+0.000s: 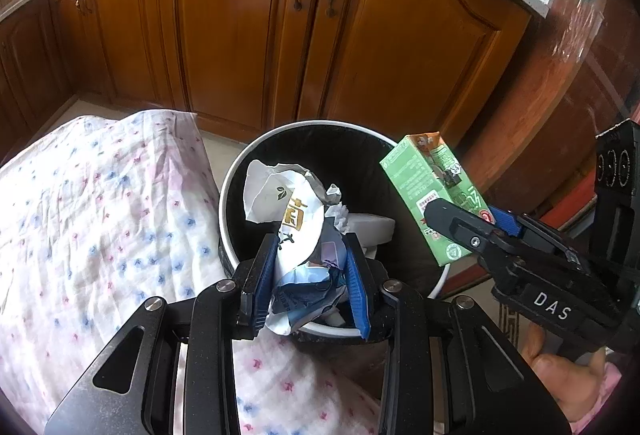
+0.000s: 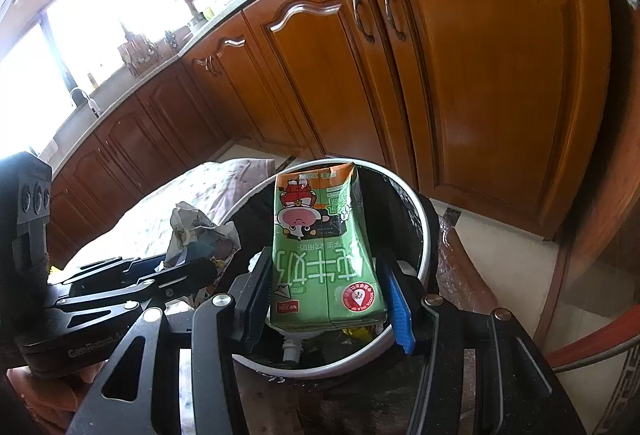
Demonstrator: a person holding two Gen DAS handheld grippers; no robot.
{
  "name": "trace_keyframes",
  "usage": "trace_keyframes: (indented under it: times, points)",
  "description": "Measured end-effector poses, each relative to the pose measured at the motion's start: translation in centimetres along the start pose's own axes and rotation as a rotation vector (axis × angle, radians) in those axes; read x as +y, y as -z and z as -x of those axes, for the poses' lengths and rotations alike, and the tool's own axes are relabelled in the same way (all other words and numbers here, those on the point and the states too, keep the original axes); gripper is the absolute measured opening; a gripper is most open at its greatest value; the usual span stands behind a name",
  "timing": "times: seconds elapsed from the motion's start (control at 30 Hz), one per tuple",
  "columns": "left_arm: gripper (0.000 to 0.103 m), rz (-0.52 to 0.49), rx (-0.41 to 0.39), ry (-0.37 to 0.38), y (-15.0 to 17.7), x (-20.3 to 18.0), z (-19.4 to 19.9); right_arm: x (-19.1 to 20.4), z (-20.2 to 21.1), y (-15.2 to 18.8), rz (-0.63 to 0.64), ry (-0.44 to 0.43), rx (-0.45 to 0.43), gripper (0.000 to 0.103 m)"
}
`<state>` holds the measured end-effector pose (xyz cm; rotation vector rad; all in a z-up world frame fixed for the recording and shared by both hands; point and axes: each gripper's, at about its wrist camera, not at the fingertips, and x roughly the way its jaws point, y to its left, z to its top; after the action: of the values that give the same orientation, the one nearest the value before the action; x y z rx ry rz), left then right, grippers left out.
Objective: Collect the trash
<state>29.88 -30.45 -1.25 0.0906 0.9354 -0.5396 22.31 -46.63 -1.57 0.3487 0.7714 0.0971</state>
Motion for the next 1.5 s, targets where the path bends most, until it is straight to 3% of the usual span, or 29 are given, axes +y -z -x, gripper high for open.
trace_keyframes:
  times: [1.0,1.13,1.27,1.5]
  points:
    - [0.034,0.006,0.061,-0.021,-0.9,0.0,-2.2,-0.8,-2.1,-0.9,0.004,0.020,0.049,0.052]
    - [0.040,0.012,0.067,-0.020,-1.0,0.1,-2.5,-1.1,-2.4,-1.0,-0.017,-0.004,0.065,0.057]
    - [0.060,0.026,0.066,-0.008,-0.9,0.3,-2.1,-1.3,-1.8,-0.8,-0.033,-0.004,0.047,0.062]
    - [0.068,0.045,0.015,-0.008,0.2,1.5,0.5,-1.1,0.9,0.2,-0.075,-0.020,-0.020,0.079]
